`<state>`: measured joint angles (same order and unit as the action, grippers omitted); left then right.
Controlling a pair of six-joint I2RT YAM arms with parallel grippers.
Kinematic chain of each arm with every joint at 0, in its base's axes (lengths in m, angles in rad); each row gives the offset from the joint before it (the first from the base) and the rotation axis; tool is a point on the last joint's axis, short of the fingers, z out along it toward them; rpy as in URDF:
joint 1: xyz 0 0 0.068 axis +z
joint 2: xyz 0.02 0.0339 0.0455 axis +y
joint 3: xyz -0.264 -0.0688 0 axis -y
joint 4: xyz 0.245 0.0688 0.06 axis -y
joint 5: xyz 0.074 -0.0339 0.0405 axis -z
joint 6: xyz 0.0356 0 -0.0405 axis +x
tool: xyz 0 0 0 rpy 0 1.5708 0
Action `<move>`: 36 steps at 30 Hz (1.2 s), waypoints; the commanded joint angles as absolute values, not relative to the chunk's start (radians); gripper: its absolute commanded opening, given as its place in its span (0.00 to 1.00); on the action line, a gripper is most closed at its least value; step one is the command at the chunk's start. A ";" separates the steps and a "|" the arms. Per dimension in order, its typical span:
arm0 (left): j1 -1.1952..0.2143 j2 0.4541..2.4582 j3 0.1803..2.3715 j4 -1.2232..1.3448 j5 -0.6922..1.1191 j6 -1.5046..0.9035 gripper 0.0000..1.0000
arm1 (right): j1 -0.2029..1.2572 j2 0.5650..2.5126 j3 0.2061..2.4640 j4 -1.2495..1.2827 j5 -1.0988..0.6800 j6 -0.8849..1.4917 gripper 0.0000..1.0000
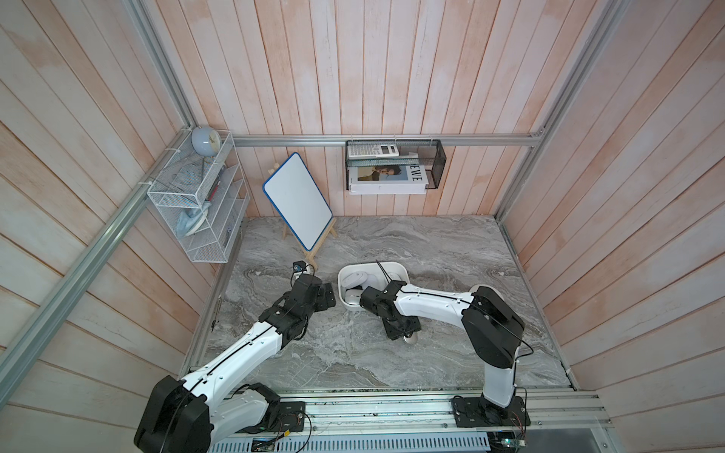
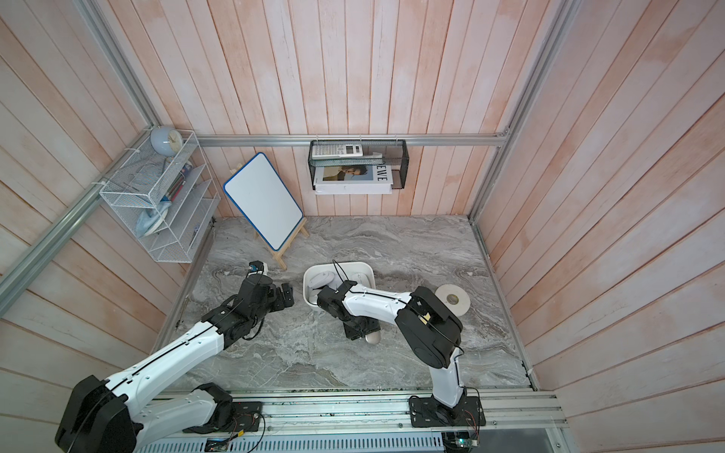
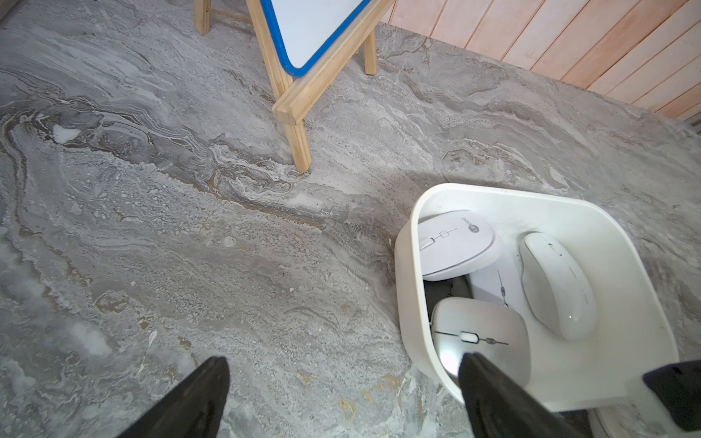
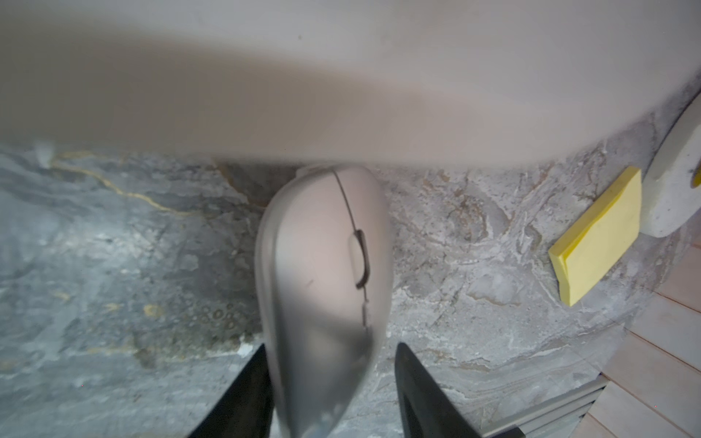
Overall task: Take out the mouse from the storage box
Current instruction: Place the mouse at the center of the board, then pick up the mouse from the storage box.
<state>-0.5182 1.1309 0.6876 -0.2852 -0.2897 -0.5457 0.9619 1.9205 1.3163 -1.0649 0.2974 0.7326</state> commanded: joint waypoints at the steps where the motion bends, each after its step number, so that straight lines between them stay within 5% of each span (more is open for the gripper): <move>1: -0.522 1.132 0.684 -0.293 -0.301 -0.542 1.00 | 0.966 1.866 1.319 -1.050 0.263 0.740 0.57; 9: -0.547 1.171 0.699 -0.276 -0.284 -0.512 1.00 | 0.966 1.769 1.330 -1.054 0.234 0.705 0.64; 18: -0.811 1.360 0.993 -0.492 -0.437 -0.453 1.00 | 0.937 1.598 1.293 -1.063 0.325 0.632 0.69; 36: -0.810 1.743 1.380 -0.841 -0.347 -0.388 0.96 | 0.874 1.309 0.981 -0.716 0.346 0.638 0.73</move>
<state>-0.8181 1.6939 1.3239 -0.7498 -0.3485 -0.4198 0.8806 1.3384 1.0168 -0.8089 0.3363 0.6495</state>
